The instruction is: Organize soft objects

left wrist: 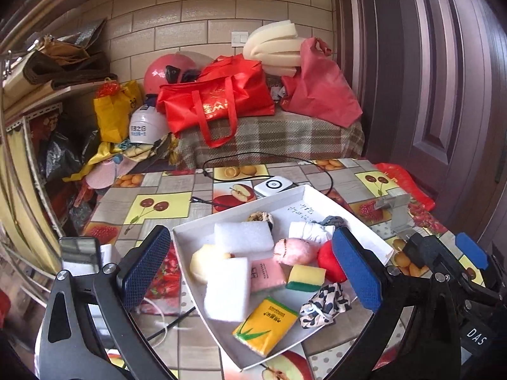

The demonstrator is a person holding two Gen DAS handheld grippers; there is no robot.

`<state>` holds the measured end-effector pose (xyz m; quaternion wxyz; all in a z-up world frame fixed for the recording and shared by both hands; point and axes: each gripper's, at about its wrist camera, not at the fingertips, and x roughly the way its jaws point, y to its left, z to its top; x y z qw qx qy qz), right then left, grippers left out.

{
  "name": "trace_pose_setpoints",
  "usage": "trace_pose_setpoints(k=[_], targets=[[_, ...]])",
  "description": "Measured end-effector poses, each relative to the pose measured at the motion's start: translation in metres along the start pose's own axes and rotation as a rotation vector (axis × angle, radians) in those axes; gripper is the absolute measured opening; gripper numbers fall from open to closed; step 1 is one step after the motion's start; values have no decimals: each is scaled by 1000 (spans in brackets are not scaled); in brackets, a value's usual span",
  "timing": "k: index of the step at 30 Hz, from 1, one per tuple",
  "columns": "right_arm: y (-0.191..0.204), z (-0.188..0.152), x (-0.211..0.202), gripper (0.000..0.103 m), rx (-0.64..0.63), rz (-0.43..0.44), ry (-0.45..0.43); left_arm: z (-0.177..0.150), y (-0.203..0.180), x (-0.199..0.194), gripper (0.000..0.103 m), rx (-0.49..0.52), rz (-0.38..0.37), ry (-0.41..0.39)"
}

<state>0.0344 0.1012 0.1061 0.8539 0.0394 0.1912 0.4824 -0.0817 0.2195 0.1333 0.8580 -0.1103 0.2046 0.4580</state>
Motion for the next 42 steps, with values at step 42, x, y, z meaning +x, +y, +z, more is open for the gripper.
trace_pose_setpoints(k=[42], targets=[[-52,-21,-175,103,9,-50,-195,-97,-34,-136,103,-7,111,8]])
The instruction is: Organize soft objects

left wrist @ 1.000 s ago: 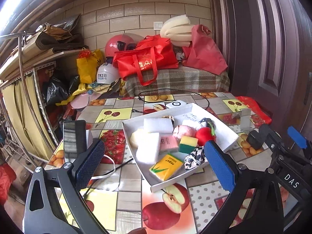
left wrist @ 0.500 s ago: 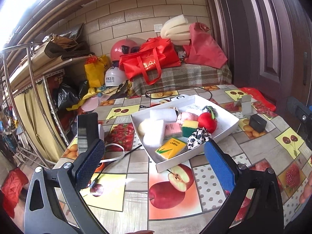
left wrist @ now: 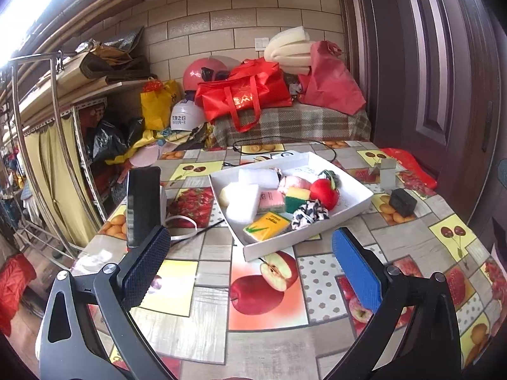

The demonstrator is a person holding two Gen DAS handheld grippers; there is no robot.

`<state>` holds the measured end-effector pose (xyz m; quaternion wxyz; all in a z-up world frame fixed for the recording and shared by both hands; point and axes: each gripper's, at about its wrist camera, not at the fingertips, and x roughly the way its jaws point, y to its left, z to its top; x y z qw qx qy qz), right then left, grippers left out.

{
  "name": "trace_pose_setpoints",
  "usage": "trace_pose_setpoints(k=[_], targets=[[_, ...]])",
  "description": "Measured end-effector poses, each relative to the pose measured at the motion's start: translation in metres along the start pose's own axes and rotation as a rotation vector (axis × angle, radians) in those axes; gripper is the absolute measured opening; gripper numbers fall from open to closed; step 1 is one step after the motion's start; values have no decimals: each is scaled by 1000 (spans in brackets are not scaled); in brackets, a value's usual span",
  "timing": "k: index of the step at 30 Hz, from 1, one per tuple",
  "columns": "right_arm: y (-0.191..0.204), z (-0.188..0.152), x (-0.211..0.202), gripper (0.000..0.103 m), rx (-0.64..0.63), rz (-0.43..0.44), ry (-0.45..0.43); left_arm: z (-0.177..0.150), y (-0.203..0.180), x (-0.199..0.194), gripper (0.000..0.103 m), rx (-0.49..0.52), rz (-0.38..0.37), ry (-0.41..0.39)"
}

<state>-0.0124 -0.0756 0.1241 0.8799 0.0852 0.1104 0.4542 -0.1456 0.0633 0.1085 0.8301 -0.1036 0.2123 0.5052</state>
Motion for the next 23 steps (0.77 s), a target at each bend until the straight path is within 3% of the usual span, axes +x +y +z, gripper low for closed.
trace_pose_setpoints(k=[4,8,23], targets=[[-3,-9,-8,103,-3,20,41,-7,-9,-9,103,30,-34,6],[-5,-10,-12,103,-13,10,26,-7,-16,-16,103,51,-36,-17],[-8,-12,-10,103,6,7,37,-11,-10,0,103,25,-63,54]])
